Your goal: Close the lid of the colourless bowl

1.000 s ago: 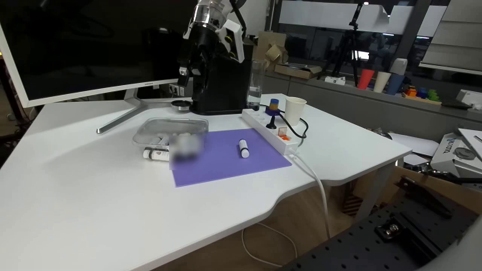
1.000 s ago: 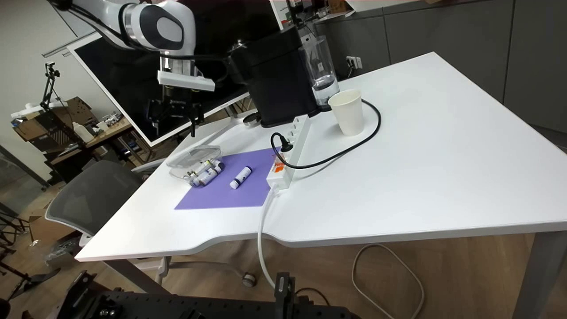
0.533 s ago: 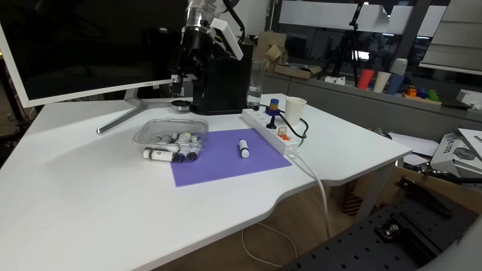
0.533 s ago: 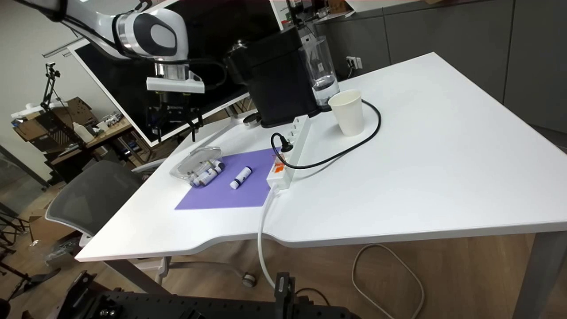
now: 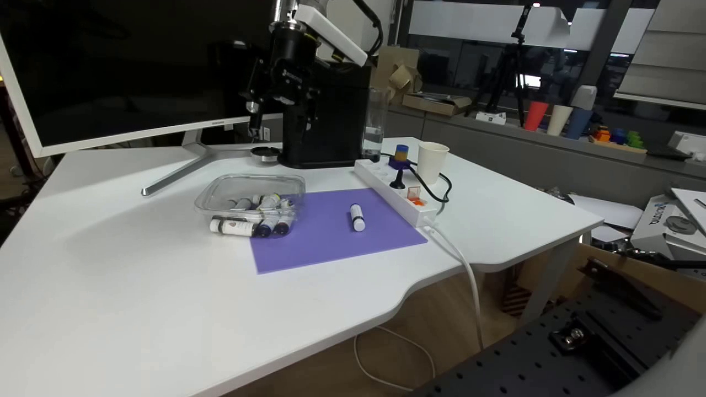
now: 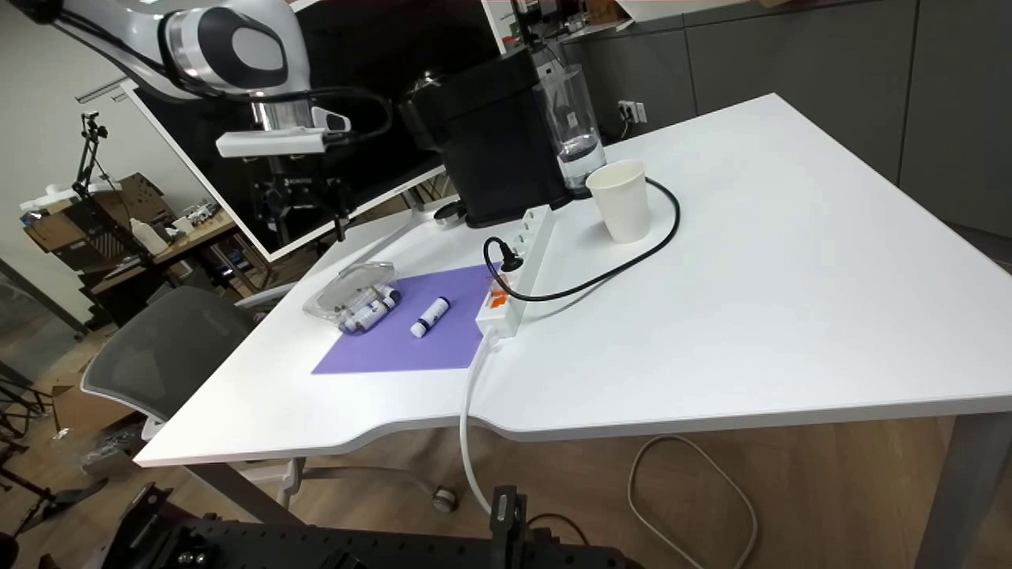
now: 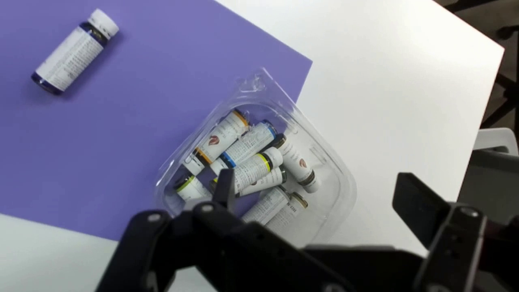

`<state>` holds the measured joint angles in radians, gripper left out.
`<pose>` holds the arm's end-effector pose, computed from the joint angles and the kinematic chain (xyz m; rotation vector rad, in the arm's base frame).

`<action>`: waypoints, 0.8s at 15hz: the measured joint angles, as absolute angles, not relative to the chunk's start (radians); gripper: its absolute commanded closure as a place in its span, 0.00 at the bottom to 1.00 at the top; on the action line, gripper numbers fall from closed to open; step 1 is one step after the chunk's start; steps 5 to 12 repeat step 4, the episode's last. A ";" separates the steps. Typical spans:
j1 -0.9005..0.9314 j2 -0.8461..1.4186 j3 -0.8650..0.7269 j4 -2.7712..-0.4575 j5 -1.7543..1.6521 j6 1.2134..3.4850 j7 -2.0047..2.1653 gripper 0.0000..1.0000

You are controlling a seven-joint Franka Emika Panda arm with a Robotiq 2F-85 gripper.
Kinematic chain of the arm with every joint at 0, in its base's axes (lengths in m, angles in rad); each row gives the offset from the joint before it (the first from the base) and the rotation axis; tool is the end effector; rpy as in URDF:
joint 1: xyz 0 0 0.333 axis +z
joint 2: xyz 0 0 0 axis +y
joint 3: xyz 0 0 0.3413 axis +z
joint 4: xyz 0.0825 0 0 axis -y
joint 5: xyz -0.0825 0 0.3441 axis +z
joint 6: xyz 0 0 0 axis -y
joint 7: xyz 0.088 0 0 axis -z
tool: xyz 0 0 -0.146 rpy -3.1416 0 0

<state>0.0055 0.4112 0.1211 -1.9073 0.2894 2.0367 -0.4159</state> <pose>0.5599 0.0943 0.2803 -2.7494 -0.5169 0.3335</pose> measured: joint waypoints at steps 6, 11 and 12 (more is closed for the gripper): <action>0.020 0.295 0.107 -2.003 0.261 2.040 -0.225 0.00; 0.020 0.295 0.107 -2.003 0.261 2.040 -0.225 0.00; 0.020 0.295 0.107 -2.003 0.261 2.040 -0.225 0.00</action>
